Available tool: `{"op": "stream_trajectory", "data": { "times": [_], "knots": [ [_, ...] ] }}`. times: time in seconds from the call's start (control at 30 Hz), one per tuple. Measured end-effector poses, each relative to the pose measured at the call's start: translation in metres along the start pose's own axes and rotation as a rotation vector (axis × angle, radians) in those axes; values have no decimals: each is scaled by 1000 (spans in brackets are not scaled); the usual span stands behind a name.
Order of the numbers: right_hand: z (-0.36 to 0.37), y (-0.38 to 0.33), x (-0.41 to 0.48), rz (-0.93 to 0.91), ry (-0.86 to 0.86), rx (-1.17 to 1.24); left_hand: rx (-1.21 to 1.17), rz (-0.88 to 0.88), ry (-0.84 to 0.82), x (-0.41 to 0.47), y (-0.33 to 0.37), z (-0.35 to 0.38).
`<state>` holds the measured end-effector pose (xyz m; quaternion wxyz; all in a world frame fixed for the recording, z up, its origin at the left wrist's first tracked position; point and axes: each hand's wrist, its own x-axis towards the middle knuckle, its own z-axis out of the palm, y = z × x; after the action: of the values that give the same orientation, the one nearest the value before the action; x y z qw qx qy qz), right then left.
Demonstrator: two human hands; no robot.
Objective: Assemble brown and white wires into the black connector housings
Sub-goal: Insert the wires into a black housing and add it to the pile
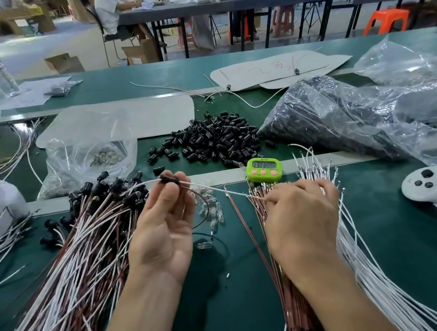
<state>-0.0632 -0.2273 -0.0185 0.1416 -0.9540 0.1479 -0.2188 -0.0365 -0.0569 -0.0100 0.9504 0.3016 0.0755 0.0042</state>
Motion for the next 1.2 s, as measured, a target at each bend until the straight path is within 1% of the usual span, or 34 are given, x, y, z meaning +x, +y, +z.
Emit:
{"op": "stream_trajectory", "data": {
  "times": [0.07,0.2,0.33,0.47,0.57,0.73,0.9,1.0,1.2],
  "knots": [
    [0,0,-2,11,-37,20,84,12,-12,-1,-3,1],
    [-2,-10,-8,-94,-18,294,372,156,-92,-5,-11,5],
    [-1,-19,-16,-171,-10,495,561,229,-162,-10,-16,7],
    [4,-17,-18,-151,4,627,613,248,-209,-14,-19,10],
    [7,-14,-16,-162,-61,677,634,250,-234,-16,-20,12],
    [4,-14,-17,-190,-129,677,666,263,-236,-15,-22,12],
    [5,-13,-16,-184,-176,659,625,240,-223,-16,-21,11],
    [8,-13,-16,-168,-209,612,579,222,-219,-17,-21,11],
    [9,-13,-17,-173,-188,473,539,235,-228,-16,-22,9]
  ]
}}
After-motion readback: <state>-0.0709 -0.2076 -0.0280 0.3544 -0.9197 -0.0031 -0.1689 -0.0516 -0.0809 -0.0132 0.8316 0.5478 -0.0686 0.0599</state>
